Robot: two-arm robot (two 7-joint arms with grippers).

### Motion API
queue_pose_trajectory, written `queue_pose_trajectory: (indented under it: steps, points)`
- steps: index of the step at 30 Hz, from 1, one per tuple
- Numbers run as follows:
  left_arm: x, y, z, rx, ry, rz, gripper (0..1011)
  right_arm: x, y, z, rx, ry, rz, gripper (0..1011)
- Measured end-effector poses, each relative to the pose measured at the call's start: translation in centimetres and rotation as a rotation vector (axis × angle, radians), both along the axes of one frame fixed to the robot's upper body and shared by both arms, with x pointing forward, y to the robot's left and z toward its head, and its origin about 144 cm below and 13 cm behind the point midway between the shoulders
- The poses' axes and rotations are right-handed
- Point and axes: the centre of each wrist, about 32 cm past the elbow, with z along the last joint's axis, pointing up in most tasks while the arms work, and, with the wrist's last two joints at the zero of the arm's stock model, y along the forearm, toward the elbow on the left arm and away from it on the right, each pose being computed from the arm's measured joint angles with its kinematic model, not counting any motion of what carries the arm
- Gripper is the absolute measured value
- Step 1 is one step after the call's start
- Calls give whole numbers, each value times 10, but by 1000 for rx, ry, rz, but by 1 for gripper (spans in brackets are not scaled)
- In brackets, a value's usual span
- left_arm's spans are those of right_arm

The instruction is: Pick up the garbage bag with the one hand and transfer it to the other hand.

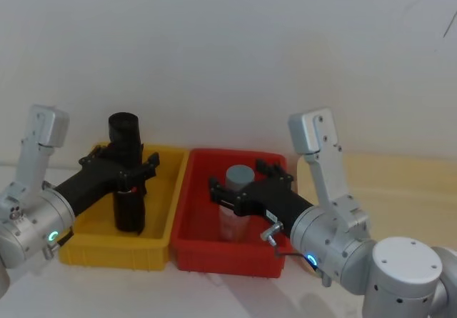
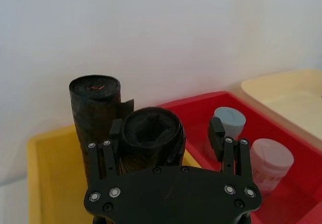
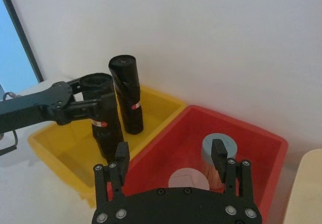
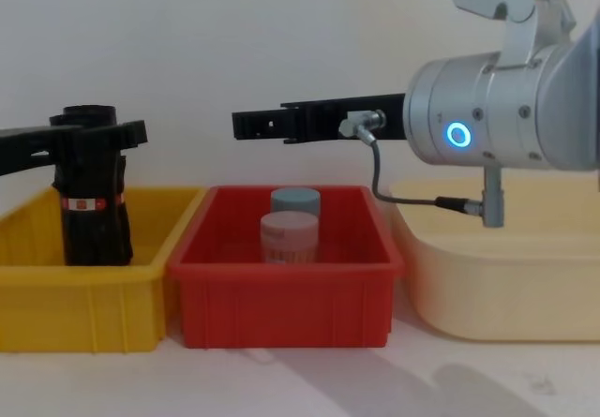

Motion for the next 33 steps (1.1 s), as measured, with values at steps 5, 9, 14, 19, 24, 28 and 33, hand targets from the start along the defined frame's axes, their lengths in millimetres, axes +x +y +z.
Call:
queue_pose_trajectory:
  steps: [5, 9, 14, 19, 24, 28, 33]
  points:
    - [0, 0, 1, 38, 17, 30, 1000, 2, 2, 0, 1, 8, 9, 1002]
    - [0, 0, 5, 79, 23, 56, 1000, 4, 2, 0, 1, 15, 14, 1001]
    - [-1, 0, 11, 135, 24, 87, 1000, 6, 3, -1, 1, 22, 14, 1002]
    - [-3, 0, 19, 193, 20, 119, 1000, 8, 4, -3, -7, 28, 9, 1002]
    - [-4, 0, 24, 231, 16, 141, 1000, 11, 4, -6, -27, 30, 1, 1002]
    - [-5, 0, 26, 250, 14, 153, 1000, 15, 5, -10, -52, 22, -4, 1002]
    - [-6, 0, 28, 266, 12, 163, 1000, 20, 6, -14, -82, 11, -11, 1002]
